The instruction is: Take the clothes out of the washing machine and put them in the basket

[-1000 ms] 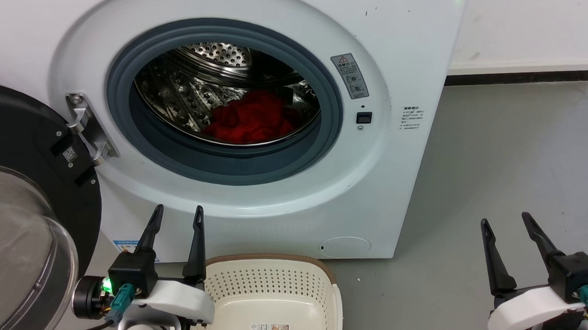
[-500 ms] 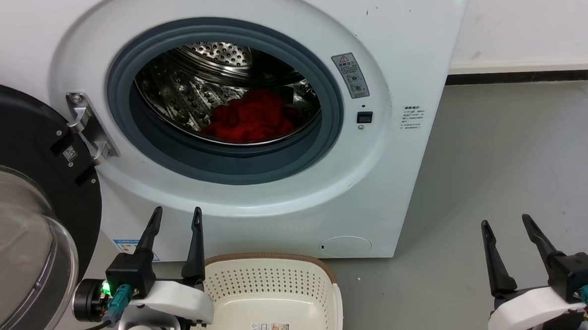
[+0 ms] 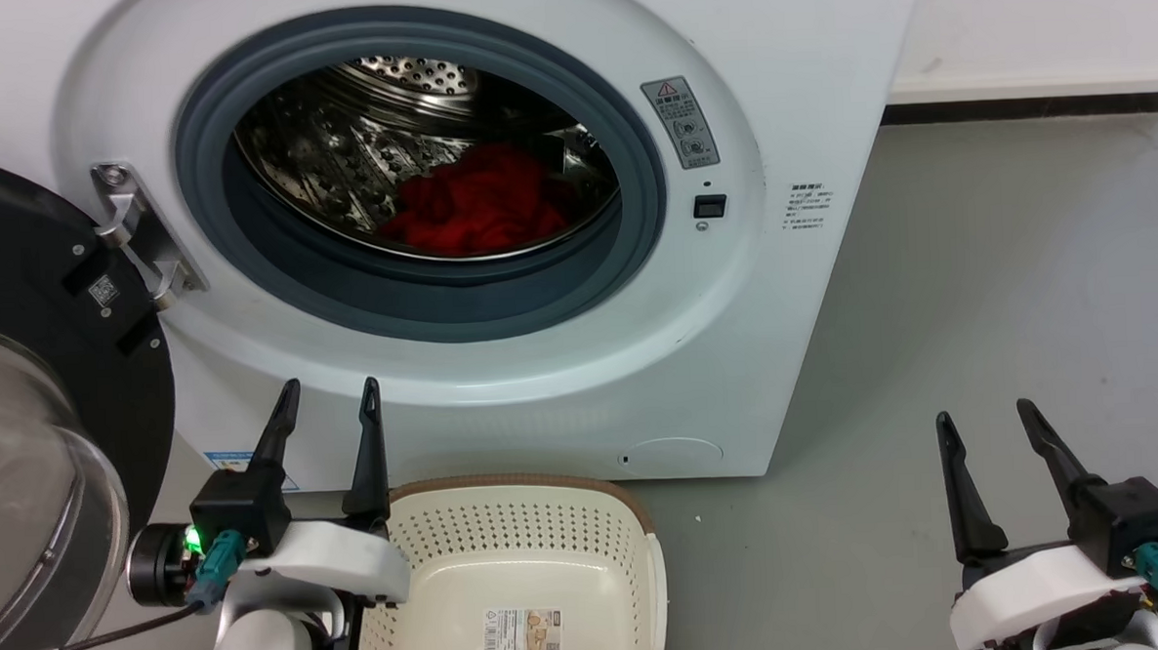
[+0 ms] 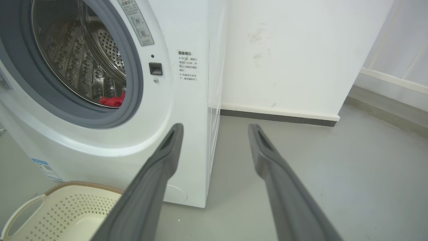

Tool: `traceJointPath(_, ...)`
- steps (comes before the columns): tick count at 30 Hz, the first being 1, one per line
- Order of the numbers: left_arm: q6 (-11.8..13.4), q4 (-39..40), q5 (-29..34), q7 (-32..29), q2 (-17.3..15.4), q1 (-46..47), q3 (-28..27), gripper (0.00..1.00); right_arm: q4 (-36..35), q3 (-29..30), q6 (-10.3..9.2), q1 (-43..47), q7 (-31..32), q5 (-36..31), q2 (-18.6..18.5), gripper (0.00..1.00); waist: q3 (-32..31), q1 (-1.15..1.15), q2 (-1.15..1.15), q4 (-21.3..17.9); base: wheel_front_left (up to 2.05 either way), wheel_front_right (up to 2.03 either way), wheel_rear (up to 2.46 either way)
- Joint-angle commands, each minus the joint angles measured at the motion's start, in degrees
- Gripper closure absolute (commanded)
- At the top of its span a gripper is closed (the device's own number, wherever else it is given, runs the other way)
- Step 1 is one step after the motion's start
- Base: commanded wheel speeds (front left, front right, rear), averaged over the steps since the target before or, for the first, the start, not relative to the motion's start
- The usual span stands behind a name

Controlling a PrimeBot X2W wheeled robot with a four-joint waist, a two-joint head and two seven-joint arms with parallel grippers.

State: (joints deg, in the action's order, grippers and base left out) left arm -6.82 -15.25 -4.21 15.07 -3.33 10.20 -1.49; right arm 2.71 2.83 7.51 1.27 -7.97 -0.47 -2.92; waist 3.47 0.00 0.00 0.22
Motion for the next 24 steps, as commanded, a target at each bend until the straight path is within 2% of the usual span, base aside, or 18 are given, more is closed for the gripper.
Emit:
traceJointPath(1,0.09,-0.4,0.13,0.16,-0.14,1.17,-0.07,0.0,-0.28,-0.22,-0.04,-0.9,-0.17,0.11,0.08,0.0,1.18,0.0,0.0,-0.77,0.0,0.0,0.0)
traceJointPath(6,-0.05,-2.55,-0.45,0.16,-0.48,5.87,-0.47,0.0,-0.92,-0.87,-0.04,-2.89,-0.53,0.37,0.08,0.0,5.02,0.0,0.0,-2.48,0.0,0.0,0.0)
traceJointPath(14,-0.23,-9.26,-1.43,0.15,-3.15,16.64,-1.87,0.0,-0.86,-2.36,-0.04,-6.49,-1.74,1.47,0.08,0.0,12.98,0.0,0.0,-5.4,0.0,0.0,0.0)
traceJointPath(24,-0.52,-19.73,-2.76,-1.36,-9.91,33.21,-2.01,0.0,-0.5,-5.07,-0.04,-12.34,-4.18,2.86,0.1,0.0,23.78,0.0,0.0,-8.26,0.0,0.0,0.0)
